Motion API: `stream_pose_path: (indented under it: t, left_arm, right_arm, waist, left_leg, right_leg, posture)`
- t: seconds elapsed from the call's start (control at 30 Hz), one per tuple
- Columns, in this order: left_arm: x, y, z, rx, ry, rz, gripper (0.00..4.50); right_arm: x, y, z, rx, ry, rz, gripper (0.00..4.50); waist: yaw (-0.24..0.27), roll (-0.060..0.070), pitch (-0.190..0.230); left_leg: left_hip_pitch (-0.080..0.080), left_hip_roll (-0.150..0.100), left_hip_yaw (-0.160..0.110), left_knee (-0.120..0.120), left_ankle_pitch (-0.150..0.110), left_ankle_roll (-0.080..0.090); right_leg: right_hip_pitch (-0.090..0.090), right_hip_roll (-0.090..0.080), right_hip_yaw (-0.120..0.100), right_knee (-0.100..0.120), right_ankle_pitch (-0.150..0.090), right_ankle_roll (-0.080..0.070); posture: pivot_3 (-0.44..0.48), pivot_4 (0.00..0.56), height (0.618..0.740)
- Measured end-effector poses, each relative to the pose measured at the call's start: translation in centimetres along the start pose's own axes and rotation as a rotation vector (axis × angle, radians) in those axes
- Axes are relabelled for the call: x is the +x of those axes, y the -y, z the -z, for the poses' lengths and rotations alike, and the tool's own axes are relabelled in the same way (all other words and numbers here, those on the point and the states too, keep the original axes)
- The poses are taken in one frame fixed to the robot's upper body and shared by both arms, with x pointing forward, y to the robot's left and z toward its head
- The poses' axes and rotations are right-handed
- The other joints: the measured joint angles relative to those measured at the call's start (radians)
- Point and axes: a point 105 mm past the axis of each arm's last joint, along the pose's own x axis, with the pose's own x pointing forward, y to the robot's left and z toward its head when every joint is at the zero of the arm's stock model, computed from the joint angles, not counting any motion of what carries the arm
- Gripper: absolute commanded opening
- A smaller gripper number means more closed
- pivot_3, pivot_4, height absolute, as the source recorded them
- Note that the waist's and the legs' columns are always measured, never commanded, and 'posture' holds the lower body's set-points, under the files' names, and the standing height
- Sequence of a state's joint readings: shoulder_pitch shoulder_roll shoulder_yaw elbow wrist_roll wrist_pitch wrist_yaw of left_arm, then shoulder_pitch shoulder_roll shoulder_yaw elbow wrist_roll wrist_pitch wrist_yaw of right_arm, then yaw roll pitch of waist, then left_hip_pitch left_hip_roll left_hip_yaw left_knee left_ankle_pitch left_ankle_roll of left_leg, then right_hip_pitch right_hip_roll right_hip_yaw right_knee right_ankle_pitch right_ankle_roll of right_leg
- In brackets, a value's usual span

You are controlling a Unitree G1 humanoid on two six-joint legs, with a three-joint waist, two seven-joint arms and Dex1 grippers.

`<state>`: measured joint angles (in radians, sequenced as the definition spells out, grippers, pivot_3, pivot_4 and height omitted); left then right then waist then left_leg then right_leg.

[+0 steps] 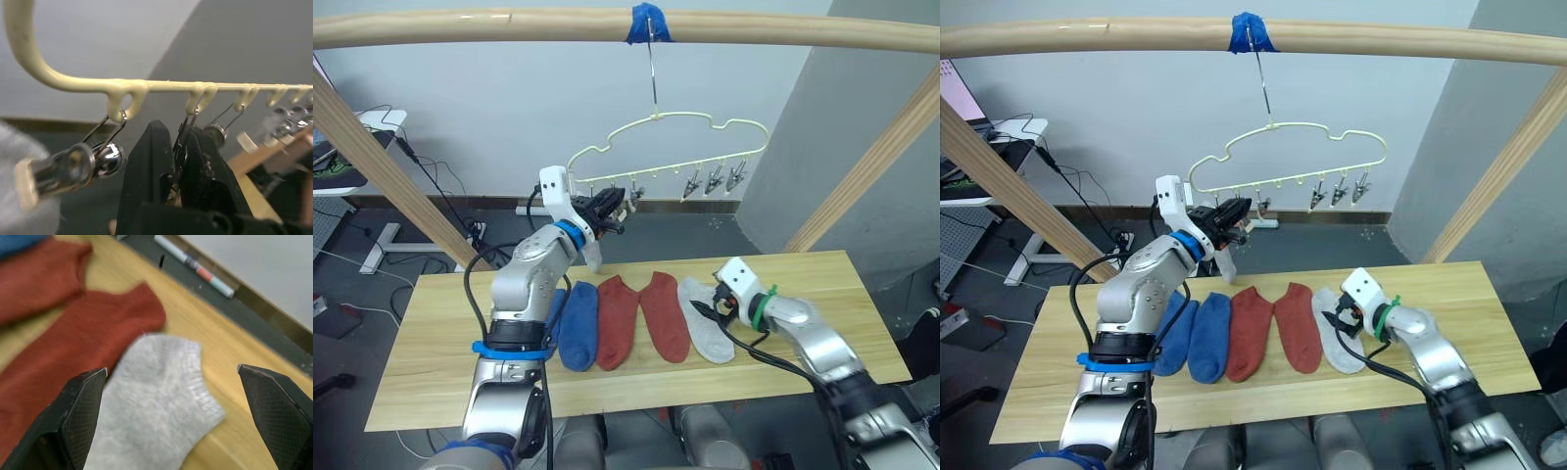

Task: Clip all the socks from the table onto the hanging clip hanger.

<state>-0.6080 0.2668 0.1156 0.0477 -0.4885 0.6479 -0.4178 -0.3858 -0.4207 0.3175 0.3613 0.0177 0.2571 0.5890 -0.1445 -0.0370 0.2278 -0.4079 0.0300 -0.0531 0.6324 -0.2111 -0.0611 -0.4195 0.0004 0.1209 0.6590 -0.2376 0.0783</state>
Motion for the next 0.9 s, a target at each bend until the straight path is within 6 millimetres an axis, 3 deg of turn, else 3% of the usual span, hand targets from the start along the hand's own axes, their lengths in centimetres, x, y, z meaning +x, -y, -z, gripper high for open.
stream_pose_path:
  t: [0.07, 0.2, 0.3, 0.67, 0.7, 0.8, 0.9]
  left_arm:
    - [-0.5, -0.3, -0.4, -0.01, 0.001, -0.005, 0.19]
    - [-0.6, 0.0, -0.2, -0.111, 0.008, -0.013, 0.19]
    - [-0.8, 0.6, 0.2, -0.188, -0.019, 0.012, 0.19]
    - [-2.3, 0.5, -0.2, -0.286, -0.077, 0.044, 0.19]
    - [-2.4, 0.4, -0.4, -0.305, -0.07, 0.045, 0.19]
    - [-2.8, 0.0, -0.8, -0.366, -0.053, 0.041, 0.19]
    - [-2.6, 0.3, -0.6, -0.477, -0.061, 0.059, 0.19]
  right_arm:
    - [0.5, -0.1, 1.3, -0.012, -0.043, -0.01, 4.5]
    - [1.4, 0.3, 1.2, -0.017, -0.033, -0.019, 4.5]
    - [1.8, 0.2, 1.3, -0.011, -0.026, -0.029, 3.98]
    - [0.9, -0.8, 2.0, -0.002, 0.006, -0.058, 0.24]
    - [0.4, -0.7, 2.1, 0.001, 0.007, -0.054, 0.05]
    - [-1.1, -0.4, 2.3, 0.009, 0.006, -0.048, 0.05]
    - [-2.6, -0.2, 0.4, -0.008, 0.059, -0.058, 0.05]
  waist:
    - [0.005, 0.0, 0.0]
    - [0.007, -0.001, 0.0]
    - [0.006, -0.001, 0.0]
    - [0.007, -0.001, 0.0]
    - [0.008, 0.0, 0.0]
    - [0.009, 0.0, 0.0]
    - [0.007, 0.0, 0.0]
  left_leg:
    - [0.001, 0.0, 0.0, 0.0, 0.0, 0.0]
    - [0.006, 0.0, 0.0, 0.002, 0.0, 0.0]
    - [0.01, 0.0, 0.0, 0.002, 0.0, 0.0]
    - [0.012, 0.0, -0.001, 0.002, 0.0, 0.0]
    - [0.011, 0.0, -0.001, 0.002, 0.0, 0.0]
    - [0.01, 0.0, -0.001, 0.002, 0.0, 0.0]
    - [0.01, 0.0, -0.001, 0.002, 0.0, 0.0]
  right_leg:
    - [0.0, 0.0, 0.0, 0.001, 0.0, 0.0]
    - [0.009, 0.0, 0.0, -0.001, 0.0, 0.0]
    - [0.012, 0.0, 0.0, -0.002, 0.0, 0.0]
    - [0.014, 0.0, 0.0, -0.001, 0.0, 0.0]
    - [0.013, 0.0, 0.0, -0.001, 0.0, 0.0]
    - [0.013, -0.001, 0.0, -0.002, -0.001, 0.0]
    - [0.012, 0.0, 0.0, -0.002, -0.001, 0.001]
  posture:
    - [-0.074, 0.207, 0.74]
    - [-0.066, 0.204, 0.74]
    - [-0.054, 0.202, 0.74]
    - [-0.056, 0.203, 0.74]
    - [-0.06, 0.205, 0.74]
    - [-0.068, 0.208, 0.74]
    - [-0.073, 0.21, 0.74]
